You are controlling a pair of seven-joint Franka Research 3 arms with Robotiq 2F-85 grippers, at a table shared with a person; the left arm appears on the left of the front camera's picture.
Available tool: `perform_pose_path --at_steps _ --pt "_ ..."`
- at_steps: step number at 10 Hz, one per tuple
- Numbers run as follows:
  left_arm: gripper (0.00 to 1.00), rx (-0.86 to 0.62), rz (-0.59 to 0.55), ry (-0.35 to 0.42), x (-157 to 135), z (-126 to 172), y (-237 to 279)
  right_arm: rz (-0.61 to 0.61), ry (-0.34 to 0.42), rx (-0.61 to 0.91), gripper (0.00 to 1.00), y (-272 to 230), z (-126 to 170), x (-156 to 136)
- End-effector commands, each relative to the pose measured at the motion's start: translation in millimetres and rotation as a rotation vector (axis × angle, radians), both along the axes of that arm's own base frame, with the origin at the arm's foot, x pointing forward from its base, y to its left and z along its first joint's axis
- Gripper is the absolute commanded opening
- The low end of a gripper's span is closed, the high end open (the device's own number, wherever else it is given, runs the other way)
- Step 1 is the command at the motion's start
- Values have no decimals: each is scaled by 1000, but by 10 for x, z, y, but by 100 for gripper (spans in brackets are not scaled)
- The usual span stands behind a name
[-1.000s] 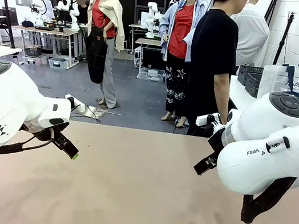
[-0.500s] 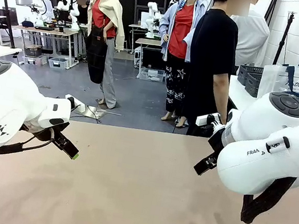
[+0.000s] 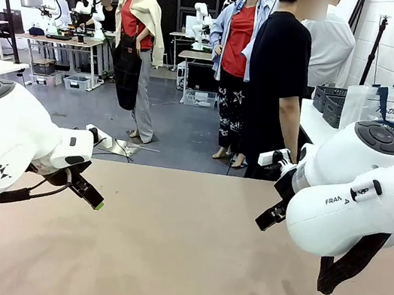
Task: Transfer purchased items from the store into the shopping bag.
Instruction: Open the Reusable shopping bag in the center of the table.
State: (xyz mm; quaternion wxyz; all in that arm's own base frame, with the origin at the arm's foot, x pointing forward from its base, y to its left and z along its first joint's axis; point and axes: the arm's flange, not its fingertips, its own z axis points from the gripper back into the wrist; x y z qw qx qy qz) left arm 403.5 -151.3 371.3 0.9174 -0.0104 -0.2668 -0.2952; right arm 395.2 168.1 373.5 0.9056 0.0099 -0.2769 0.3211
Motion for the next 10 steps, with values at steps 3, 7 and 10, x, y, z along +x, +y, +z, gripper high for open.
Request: perform_pose_path --at_steps 3,7,10 --pt "100 0 1 0 2 1 5 0 0 0 100 -1 0 0" --pt "100 0 1 0 2 1 5 0 0 0 100 -1 0 0" --pt "100 0 1 0 2 1 5 0 0 0 100 -1 0 0"
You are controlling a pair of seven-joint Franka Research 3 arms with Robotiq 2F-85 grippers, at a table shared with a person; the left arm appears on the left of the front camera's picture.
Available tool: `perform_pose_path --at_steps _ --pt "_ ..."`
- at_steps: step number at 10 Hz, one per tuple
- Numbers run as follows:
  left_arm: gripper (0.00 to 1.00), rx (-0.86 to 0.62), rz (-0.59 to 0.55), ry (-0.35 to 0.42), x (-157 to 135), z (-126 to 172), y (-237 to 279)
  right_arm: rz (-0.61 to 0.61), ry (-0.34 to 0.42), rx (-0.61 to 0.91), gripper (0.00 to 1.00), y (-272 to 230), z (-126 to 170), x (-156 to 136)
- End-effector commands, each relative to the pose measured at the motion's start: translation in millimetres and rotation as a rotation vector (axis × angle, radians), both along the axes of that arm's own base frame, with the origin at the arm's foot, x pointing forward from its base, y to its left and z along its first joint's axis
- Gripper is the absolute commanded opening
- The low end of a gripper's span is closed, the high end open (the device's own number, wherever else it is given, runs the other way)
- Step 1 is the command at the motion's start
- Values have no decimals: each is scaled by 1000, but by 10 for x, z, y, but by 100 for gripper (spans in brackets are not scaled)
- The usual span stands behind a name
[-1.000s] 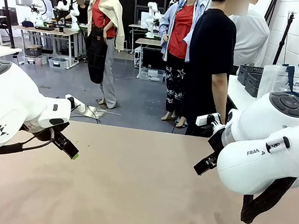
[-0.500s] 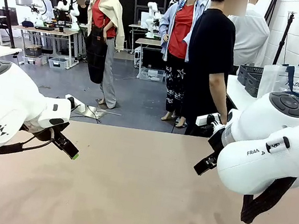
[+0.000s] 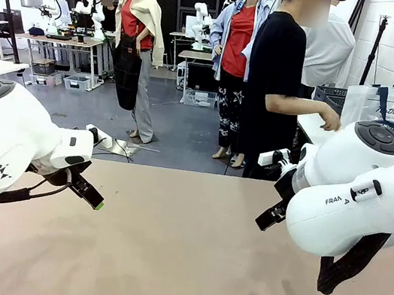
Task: Transfer purchased items from the store into the shopping bag.
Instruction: Open the Reusable shopping bag in the center of the table.
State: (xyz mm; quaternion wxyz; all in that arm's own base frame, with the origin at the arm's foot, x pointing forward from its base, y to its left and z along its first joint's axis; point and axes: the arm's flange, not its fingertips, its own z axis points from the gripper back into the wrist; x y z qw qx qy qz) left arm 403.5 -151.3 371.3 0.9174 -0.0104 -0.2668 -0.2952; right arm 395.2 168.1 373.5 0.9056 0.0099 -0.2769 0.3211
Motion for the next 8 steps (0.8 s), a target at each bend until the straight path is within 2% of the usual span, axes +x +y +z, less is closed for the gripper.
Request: perform_pose_path --at_steps 1,8 --pt "100 0 1 0 2 1 5 0 0 0 100 -1 0 0" --pt "100 0 1 0 2 1 5 0 0 0 100 -1 0 0"
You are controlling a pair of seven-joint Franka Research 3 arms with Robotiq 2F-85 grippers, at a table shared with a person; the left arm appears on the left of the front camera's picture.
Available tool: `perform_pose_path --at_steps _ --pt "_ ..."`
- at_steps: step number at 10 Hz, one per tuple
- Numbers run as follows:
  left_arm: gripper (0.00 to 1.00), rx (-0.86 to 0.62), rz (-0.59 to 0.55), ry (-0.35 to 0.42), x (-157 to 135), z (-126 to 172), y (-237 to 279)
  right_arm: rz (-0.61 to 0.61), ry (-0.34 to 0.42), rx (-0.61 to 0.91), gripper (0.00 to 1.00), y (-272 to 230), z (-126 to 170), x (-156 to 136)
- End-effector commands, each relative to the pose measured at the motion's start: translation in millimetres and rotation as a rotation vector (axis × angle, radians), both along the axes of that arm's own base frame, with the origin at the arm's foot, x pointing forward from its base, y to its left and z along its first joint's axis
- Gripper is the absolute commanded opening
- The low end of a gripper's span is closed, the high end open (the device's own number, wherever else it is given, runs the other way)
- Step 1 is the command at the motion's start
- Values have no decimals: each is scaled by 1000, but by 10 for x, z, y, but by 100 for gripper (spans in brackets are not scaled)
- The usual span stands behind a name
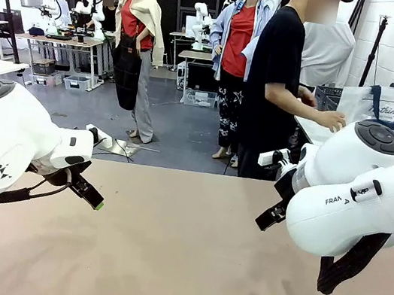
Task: Transfer purchased items from the store into the shopping bag.
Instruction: Open the Reusable shopping bag in the center of the table.
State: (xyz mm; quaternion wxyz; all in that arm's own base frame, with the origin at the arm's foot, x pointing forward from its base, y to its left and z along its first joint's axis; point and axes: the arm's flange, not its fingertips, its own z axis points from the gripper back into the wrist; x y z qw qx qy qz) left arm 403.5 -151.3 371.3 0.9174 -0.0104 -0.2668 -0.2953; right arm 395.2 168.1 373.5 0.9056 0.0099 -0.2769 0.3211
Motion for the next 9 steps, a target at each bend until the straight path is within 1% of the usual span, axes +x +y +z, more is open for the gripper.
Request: perform_pose_path --at_steps 1,9 --pt "100 0 1 0 2 1 5 0 0 0 100 -1 0 0" --pt "100 0 1 0 2 1 5 0 0 0 100 -1 0 0"
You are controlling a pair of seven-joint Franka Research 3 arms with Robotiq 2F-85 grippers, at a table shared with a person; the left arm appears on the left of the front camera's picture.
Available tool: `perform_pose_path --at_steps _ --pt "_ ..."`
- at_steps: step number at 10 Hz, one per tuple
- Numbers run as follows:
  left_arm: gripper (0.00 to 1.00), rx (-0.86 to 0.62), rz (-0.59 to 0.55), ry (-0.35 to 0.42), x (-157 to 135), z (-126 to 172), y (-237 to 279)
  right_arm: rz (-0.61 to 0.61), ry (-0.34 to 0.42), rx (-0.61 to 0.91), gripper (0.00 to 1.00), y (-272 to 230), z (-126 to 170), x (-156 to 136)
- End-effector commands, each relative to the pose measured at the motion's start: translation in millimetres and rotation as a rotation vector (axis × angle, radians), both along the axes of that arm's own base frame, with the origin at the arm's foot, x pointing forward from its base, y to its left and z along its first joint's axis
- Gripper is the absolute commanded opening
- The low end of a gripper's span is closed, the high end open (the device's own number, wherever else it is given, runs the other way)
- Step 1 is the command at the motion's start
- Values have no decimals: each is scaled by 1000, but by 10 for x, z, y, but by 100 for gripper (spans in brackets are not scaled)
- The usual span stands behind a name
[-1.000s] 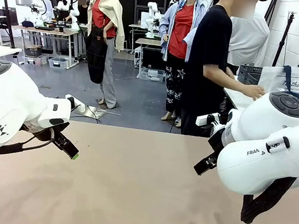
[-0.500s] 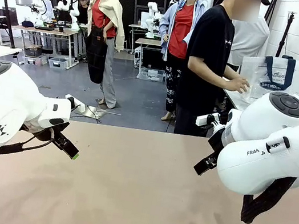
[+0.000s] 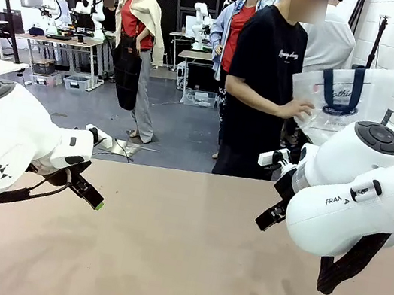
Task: Transfer purchased items from the store into the shopping bag.
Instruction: Open the Reusable shopping bag in the center of the table.
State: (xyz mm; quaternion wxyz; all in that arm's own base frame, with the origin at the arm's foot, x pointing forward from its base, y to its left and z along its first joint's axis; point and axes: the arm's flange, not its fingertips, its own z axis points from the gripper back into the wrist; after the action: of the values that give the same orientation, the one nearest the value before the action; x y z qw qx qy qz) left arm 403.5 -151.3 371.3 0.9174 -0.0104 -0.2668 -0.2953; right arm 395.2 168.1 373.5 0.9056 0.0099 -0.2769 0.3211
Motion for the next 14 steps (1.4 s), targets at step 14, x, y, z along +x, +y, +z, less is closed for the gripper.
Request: perform_pose_path --at_steps 14 --pt "100 0 1 0 2 1 6 0 0 0 100 -1 0 0"
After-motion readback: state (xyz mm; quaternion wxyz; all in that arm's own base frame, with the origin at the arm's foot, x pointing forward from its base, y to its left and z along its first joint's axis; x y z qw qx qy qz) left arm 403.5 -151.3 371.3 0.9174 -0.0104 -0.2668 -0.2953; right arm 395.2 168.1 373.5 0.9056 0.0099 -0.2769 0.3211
